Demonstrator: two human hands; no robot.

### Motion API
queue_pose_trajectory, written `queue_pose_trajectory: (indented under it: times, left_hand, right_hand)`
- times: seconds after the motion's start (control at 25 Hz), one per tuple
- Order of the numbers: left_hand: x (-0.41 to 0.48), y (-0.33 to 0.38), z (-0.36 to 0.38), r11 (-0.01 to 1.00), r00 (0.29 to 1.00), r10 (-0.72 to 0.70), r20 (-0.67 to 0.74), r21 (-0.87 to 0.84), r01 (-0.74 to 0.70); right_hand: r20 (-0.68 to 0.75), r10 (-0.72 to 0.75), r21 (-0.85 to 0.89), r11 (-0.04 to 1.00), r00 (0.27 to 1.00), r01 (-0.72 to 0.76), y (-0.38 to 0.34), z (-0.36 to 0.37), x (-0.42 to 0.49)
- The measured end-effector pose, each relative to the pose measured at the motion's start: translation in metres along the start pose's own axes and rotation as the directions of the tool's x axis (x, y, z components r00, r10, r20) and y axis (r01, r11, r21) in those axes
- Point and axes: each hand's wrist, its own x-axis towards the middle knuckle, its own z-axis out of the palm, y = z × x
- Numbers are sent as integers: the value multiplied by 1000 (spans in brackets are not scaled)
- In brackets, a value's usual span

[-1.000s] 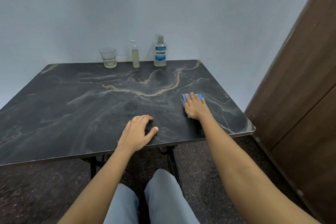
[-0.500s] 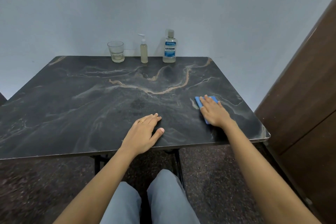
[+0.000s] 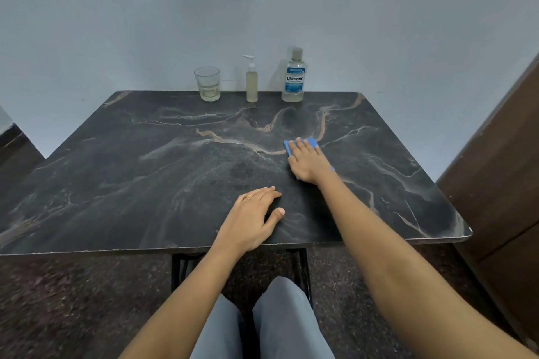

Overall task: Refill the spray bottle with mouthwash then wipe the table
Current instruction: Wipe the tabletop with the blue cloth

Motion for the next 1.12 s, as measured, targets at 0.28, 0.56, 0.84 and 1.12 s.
queue_pose_trajectory:
  times: [0.28,0.56,0.84,1.12]
  left_hand:
    - [-11,1,-18,983,997,-69,-16,-173,66]
    - [-41,-104,-77,973,977,-212,-27,82,213]
    - [-39,-129,-77,912,895,-386,-224,52,407]
    - [-41,-131,-76,920,891,-376,-255,13,392]
  right_hand:
    - [3,-189,-23,982,982,189,15,24,-94]
    - [-3,62,-1,998,998,-62,82,-1,-62]
    - [-13,158,35,987,987,-157,56,-8,10]
    - [6,-90,-32,995,996,90,-63,10,38]
